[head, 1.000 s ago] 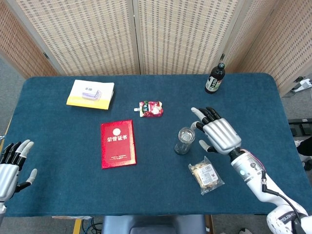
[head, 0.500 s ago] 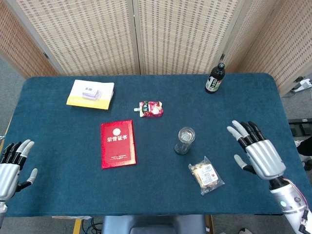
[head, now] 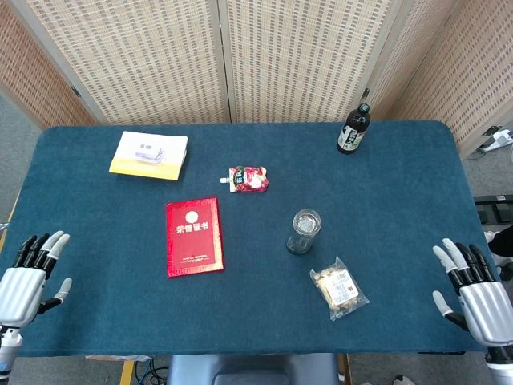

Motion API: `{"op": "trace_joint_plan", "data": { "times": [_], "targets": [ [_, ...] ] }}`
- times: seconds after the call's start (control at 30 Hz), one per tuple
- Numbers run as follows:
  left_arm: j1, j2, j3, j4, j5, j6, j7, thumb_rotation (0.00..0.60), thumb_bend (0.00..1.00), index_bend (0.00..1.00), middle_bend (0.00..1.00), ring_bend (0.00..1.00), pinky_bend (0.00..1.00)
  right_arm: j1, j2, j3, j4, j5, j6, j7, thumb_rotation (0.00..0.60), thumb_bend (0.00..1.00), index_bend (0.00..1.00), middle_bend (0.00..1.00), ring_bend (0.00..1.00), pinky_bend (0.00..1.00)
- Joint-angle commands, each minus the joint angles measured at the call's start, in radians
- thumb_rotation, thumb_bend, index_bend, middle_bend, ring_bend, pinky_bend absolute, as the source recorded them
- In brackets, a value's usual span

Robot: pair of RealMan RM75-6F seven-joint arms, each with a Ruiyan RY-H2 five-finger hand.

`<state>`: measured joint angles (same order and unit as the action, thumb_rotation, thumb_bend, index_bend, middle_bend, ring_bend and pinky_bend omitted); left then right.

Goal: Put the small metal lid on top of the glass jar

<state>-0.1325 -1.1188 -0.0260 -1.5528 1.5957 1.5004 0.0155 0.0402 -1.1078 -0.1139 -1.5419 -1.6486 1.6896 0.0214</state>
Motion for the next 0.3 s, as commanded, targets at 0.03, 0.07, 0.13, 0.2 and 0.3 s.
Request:
{"op": "trace_joint_plan", "data": {
  "times": [0.03,0.07,0.13,0.2,0.3],
  "targets": [
    [-0.004,-0.004,0.001,0.004,0.004,-0.004,-0.001,0.6,0.38,0.0,0.05,0.0,0.0,-0.017,-0.01,0.013,0.016,0.005,0.011,0.024,0.6,0.38,0.0,0.0,0.0,0.0],
    [-0.006,-0.005,0.001,0.006,0.005,-0.005,-0.001,0.6,0.38,0.0,0.05,0.0,0.0,-0.019,-0.01,0.015,0.017,0.006,0.01,0.028,0.6,0.38,0.0,0.0,0.0,0.0],
    [-0.009,-0.006,0.001,0.011,0.0,-0.013,-0.006,0.6,0.38,0.0,0.05,0.0,0.0,-0.023,-0.01,0.022,0.02,0.01,0.008,0.03,0.6,0.38,0.0,0.0,0.0,0.0],
    [-0.011,-0.006,-0.002,0.014,-0.01,-0.018,-0.01,0.6,0.38,0.0,0.05,0.0,0.0,-0.023,-0.01,0.027,0.021,0.012,-0.001,0.036,0.6,0.38,0.0,0.0,0.0,0.0],
    [-0.013,-0.005,-0.003,0.016,-0.014,-0.023,-0.014,0.6,0.38,0.0,0.05,0.0,0.0,-0.018,-0.012,0.037,0.025,0.015,-0.02,0.03,0.6,0.38,0.0,0.0,0.0,0.0]
  ]
}}
